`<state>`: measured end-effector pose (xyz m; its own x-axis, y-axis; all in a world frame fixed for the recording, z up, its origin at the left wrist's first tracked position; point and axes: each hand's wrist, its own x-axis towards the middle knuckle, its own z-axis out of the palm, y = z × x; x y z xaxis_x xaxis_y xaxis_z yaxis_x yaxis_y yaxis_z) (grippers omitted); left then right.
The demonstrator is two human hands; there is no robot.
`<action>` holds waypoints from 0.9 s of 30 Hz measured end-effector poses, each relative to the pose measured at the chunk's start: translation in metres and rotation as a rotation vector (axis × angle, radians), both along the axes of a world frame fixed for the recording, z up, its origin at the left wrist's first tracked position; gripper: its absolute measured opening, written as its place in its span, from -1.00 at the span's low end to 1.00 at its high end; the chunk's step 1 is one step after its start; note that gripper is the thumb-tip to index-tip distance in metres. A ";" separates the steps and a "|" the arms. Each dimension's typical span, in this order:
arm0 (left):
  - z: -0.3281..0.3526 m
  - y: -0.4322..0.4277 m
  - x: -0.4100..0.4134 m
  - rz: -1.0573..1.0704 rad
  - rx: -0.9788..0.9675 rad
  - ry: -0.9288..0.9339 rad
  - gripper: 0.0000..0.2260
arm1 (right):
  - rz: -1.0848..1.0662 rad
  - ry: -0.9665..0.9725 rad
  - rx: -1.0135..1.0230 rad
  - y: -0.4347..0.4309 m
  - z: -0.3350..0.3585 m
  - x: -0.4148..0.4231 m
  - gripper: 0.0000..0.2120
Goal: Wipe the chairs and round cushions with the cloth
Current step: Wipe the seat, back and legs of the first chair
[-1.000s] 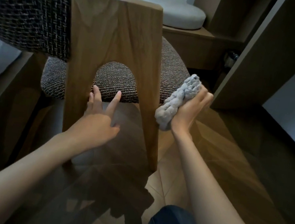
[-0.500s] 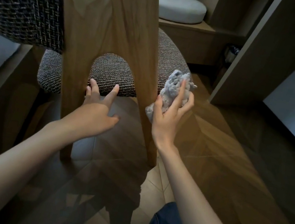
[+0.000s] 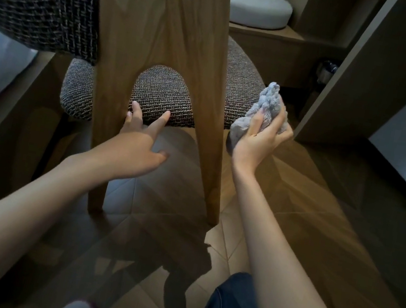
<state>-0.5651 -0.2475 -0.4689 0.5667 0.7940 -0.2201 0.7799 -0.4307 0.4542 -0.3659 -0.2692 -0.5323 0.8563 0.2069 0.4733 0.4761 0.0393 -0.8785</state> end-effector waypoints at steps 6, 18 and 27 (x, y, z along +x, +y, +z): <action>0.010 -0.013 -0.024 -0.002 0.059 -0.018 -0.41 | 0.275 -0.142 -0.089 -0.046 -0.016 -0.051 -0.58; 0.014 0.012 -0.073 0.321 0.114 -0.117 -0.37 | 0.265 -0.116 -0.071 0.009 -0.021 -0.155 -0.36; 0.001 0.034 -0.083 0.258 0.004 -0.390 -0.33 | 0.478 -0.175 -0.131 0.013 -0.019 -0.162 -0.44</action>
<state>-0.6482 -0.2140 -0.4680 0.3908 0.9201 -0.0263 0.6329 -0.2478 0.7335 -0.5275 -0.2558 -0.5516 0.5621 0.6224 0.5446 0.5720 0.1831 -0.7996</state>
